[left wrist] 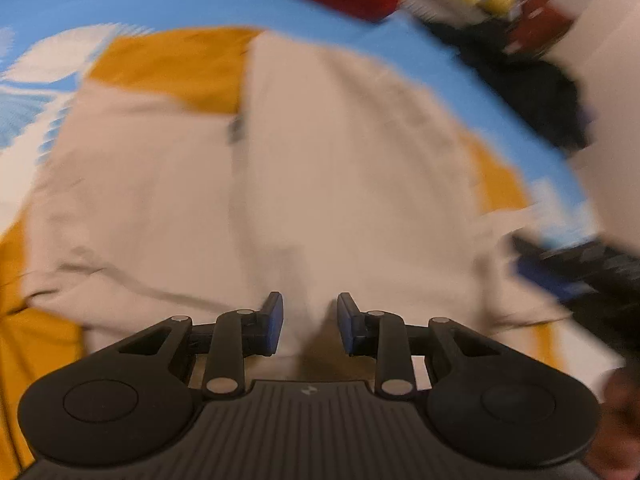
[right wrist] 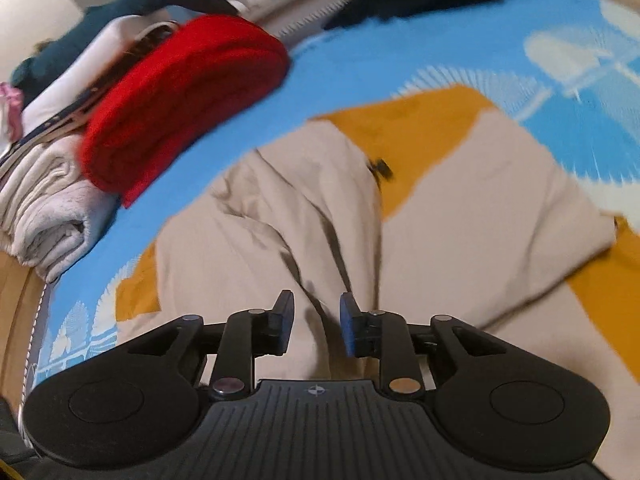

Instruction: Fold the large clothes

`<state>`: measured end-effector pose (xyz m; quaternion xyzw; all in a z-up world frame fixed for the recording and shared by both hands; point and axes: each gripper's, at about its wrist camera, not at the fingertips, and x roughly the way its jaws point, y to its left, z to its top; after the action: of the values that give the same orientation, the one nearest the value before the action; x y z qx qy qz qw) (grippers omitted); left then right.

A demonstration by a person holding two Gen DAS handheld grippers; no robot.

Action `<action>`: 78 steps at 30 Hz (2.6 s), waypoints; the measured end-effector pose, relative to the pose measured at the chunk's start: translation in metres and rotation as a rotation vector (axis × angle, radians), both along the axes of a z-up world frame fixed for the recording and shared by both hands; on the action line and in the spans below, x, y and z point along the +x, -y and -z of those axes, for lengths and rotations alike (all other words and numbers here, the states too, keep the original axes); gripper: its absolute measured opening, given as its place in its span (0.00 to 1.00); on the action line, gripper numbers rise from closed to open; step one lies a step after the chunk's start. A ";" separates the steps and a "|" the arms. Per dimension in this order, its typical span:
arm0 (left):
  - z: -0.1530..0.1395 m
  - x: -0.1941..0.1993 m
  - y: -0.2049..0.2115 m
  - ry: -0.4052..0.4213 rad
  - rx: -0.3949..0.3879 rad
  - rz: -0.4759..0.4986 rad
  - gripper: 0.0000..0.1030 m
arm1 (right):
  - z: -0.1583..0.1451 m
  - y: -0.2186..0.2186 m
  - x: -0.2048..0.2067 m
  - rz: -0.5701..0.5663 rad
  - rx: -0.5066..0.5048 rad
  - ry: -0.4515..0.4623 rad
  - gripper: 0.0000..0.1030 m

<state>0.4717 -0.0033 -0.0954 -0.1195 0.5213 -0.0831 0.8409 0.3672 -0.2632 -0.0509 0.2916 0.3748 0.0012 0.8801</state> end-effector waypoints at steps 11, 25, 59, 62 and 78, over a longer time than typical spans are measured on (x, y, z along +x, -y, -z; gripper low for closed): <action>-0.024 -0.006 -0.003 0.132 -0.058 -0.003 0.32 | 0.028 0.008 0.010 -0.027 -0.016 -0.179 0.30; -0.124 -0.043 -0.044 0.367 -0.001 -0.025 0.32 | -0.054 0.019 -0.034 0.020 -0.162 0.156 0.30; -0.396 -0.618 -0.166 0.893 0.139 -0.137 0.40 | -0.323 0.223 -0.566 0.424 -0.254 0.765 0.33; -0.406 -0.632 -0.159 0.899 0.120 -0.110 0.46 | -0.338 0.244 -0.597 0.497 -0.280 0.813 0.39; -0.183 -0.489 -0.119 0.641 0.207 -0.172 0.30 | -0.166 0.192 -0.468 0.297 -0.495 0.651 0.38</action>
<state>-0.0173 0.1159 0.0880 -0.0448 0.2243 0.0079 0.9735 -0.1012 -0.4552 0.1154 0.1072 0.0209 -0.1234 0.9863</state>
